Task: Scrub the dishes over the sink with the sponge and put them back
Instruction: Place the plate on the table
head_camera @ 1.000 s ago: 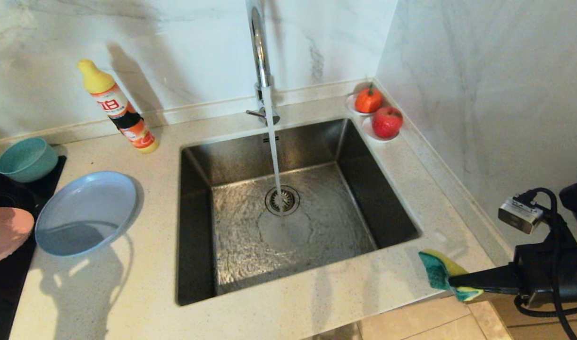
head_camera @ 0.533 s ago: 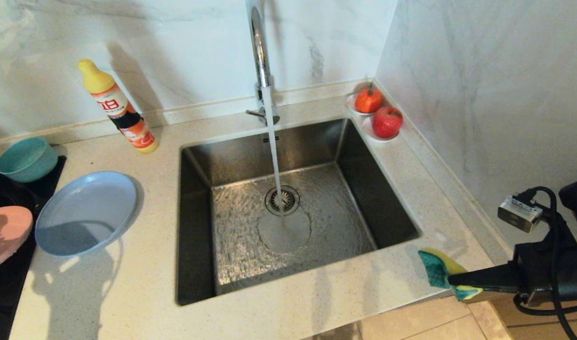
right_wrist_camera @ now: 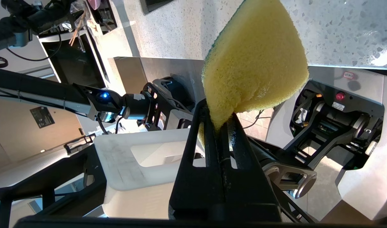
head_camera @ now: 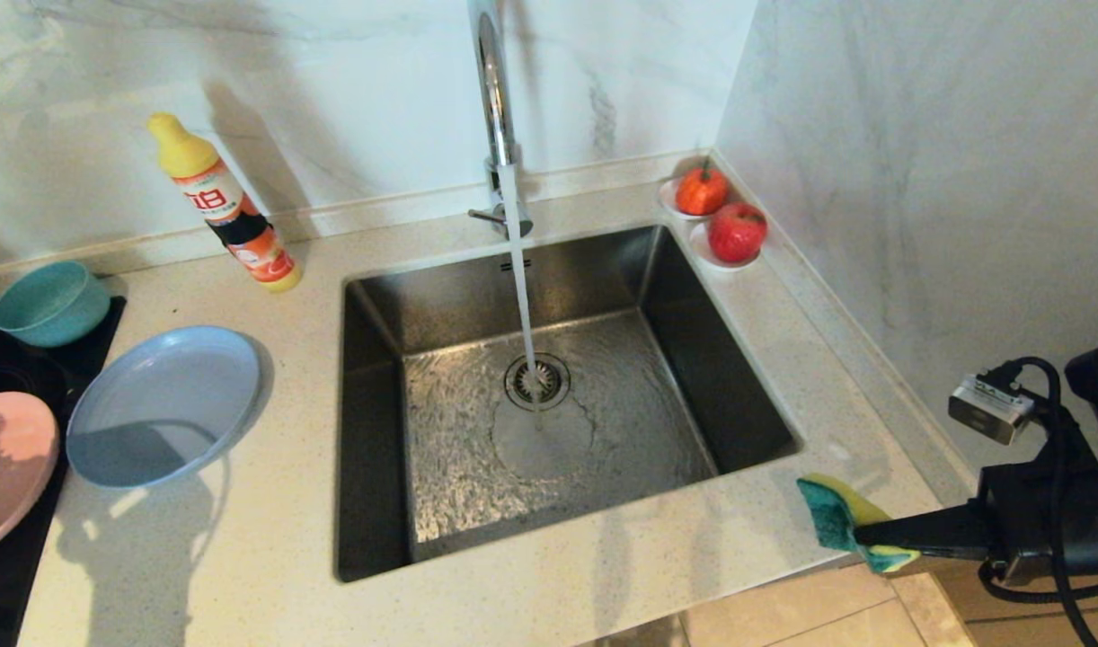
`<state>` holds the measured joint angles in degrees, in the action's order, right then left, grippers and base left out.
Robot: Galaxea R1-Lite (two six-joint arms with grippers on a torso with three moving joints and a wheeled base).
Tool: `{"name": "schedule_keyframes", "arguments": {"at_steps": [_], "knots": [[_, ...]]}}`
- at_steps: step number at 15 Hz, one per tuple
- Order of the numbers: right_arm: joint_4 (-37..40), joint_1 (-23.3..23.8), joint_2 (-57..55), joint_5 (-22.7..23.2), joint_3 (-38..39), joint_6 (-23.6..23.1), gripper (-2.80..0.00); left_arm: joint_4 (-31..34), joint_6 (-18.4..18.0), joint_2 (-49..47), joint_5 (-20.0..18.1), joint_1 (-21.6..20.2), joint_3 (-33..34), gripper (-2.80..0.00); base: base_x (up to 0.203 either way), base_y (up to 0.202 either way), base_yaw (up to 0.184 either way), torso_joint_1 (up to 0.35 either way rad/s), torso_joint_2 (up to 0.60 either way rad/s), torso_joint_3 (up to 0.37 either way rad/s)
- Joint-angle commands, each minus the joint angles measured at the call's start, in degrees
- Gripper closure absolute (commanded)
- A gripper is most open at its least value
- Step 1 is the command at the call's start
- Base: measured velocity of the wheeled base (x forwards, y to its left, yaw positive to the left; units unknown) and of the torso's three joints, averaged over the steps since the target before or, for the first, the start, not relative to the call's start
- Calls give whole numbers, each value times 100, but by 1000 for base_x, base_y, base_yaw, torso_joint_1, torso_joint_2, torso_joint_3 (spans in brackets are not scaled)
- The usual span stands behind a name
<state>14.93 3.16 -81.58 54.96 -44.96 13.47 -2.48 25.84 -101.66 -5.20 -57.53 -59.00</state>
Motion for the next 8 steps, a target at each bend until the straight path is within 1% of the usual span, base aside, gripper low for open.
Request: {"name": "schedule_keyframes", "arguments": {"at_steps": [1, 3, 4, 6, 8], "knots": [[27, 1, 22, 30, 13, 7, 0, 63, 37, 256, -148, 0, -59, -280, 0, 0, 0, 0, 0, 0], [27, 1, 19, 24, -4, 16, 0, 221, -12, 594, -646, 87, -108, -280, 0, 0, 0, 0, 0, 0], [27, 1, 11, 24, -12, 14, 0, 378, -58, 656, -775, 304, -162, 0, 0, 0, 0, 0, 0, 0], [24, 1, -4, 21, -13, 10, 0, 770, -184, 693, -876, 783, -415, 0, 0, 0, 0, 0, 0, 0], [14, 1, -33, 15, -39, 8, 0, 854, -314, 687, -902, 1346, -604, 0, 0, 0, 0, 0, 0, 0]]}}
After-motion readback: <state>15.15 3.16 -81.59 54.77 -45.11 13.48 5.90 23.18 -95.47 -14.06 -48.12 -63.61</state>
